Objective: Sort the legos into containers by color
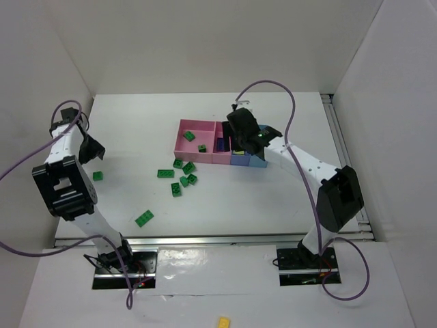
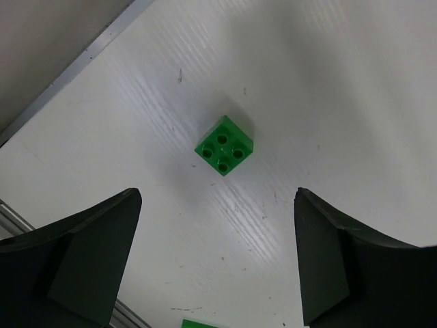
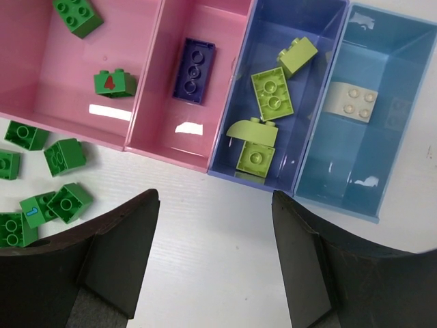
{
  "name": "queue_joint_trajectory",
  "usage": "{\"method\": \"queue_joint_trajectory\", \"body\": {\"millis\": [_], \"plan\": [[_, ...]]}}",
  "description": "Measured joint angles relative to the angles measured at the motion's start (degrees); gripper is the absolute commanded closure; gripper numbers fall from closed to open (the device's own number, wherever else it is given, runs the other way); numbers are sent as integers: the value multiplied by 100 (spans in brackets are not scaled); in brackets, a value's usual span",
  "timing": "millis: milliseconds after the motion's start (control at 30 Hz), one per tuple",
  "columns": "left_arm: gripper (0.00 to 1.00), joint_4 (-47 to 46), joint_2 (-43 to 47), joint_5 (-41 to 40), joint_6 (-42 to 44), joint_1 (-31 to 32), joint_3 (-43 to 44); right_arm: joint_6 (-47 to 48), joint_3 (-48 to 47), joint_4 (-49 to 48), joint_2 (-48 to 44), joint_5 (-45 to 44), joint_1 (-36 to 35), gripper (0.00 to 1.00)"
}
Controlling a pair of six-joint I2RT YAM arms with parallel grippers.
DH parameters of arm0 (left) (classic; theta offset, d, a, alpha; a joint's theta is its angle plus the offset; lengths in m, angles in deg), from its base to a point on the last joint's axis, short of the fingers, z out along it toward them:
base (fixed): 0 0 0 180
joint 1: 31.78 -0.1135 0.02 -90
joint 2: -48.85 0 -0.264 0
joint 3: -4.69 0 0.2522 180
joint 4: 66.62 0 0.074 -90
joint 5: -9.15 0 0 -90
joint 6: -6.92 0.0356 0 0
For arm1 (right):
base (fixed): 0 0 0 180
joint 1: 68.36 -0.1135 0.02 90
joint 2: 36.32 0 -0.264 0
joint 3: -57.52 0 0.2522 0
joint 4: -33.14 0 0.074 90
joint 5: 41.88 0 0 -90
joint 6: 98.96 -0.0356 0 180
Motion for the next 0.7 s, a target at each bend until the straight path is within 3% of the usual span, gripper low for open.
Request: {"method": "queue_joint_trajectory", "body": {"millis": [267,700], "plan": [[4,-229,-809,284,160,-103,7,15,2,-2,192,157,0,24],[24,-909,-1126,1080,264,-90,-308,57,0,7,284,229,0,24]]}}
